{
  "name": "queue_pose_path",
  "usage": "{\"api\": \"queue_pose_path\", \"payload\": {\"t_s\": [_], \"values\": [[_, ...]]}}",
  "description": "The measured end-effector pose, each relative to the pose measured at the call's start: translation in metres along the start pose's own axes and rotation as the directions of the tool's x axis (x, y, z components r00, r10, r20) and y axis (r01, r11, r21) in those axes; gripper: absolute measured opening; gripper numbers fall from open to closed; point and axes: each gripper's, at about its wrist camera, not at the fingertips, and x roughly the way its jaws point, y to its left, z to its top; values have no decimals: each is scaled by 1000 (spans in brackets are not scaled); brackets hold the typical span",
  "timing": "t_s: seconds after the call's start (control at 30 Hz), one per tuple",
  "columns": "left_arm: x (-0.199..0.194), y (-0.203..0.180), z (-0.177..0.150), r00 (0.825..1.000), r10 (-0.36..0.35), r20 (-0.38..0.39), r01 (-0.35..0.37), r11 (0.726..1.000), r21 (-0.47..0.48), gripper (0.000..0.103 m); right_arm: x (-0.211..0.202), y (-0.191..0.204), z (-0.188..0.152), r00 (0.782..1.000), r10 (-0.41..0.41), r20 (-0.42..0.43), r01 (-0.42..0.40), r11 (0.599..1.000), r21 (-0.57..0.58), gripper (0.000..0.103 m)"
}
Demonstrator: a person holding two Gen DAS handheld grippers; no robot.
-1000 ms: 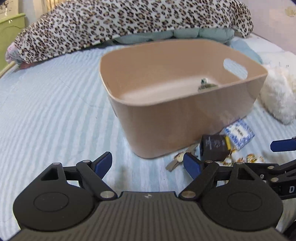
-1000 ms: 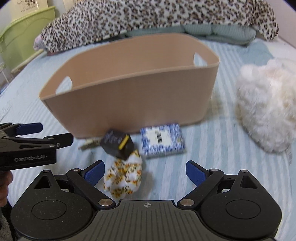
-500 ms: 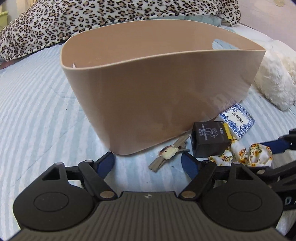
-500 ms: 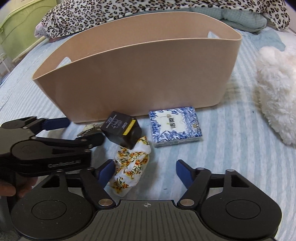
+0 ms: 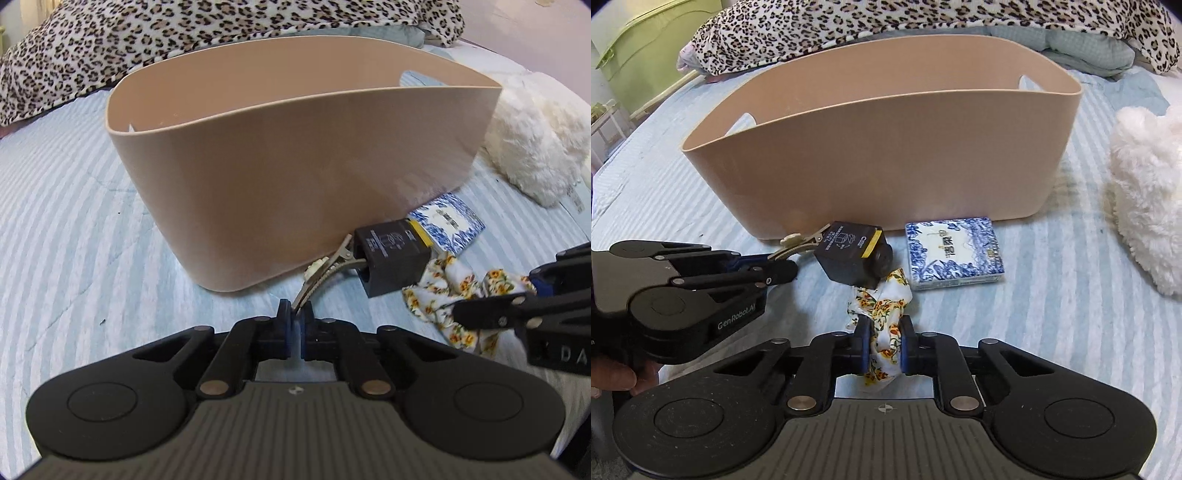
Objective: Organize objects
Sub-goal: 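Grasp the hair clip with the left gripper while the right grasps the floral scrunchie, then carry clip and scrunchie over the basket and open both grippers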
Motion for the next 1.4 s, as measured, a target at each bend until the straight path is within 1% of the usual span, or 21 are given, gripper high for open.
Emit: {"api": "queue_pose_path", "payload": {"t_s": [0.1,0.27,0.5,0.6,0.7,0.8,0.93,1.07,1.17,1.3,1.4], "values": [[-5,-1,-3,1000,-10,-3,10,1000,4,3,-8,-7,-3,1000,2,1,-2,1000,22,13],[-18,-5,-8,1000,-27,-1,27,1000,8,2,-27,-12,-8,999,-6,42,5,1000,28,12],[-57,-13,-12,998,-37,54,34,998,50,2,-50,-9,0,995,6,100,-10,999,44,12],[-80,-10,-9,994,-36,104,31,998,54,2,-65,-7,4,990,15,139,-22,999,45,12],[-105,-5,0,986,-24,165,16,999,49,2,-84,-8,13,981,18,193,-26,999,41,12],[-125,1,13,975,-6,220,-2,999,35,2,-100,-8,29,967,21,252,-34,998,46,12],[-140,4,37,958,19,285,-31,999,37,2,-117,-9,53,946,21,324,-35,999,39,12],[-136,9,66,948,49,316,-58,998,17,2,-125,-13,80,927,15,375,-35,998,44,12],[-121,12,86,944,81,321,-86,996,2,2,-122,-13,98,921,1,390,-16,999,37,12],[-89,13,109,949,105,299,-112,994,5,2,-105,-10,119,921,-42,388,44,999,5,12],[-64,15,120,959,136,248,-139,990,-3,2,-85,-13,132,923,-73,377,71,997,20,12]]}}
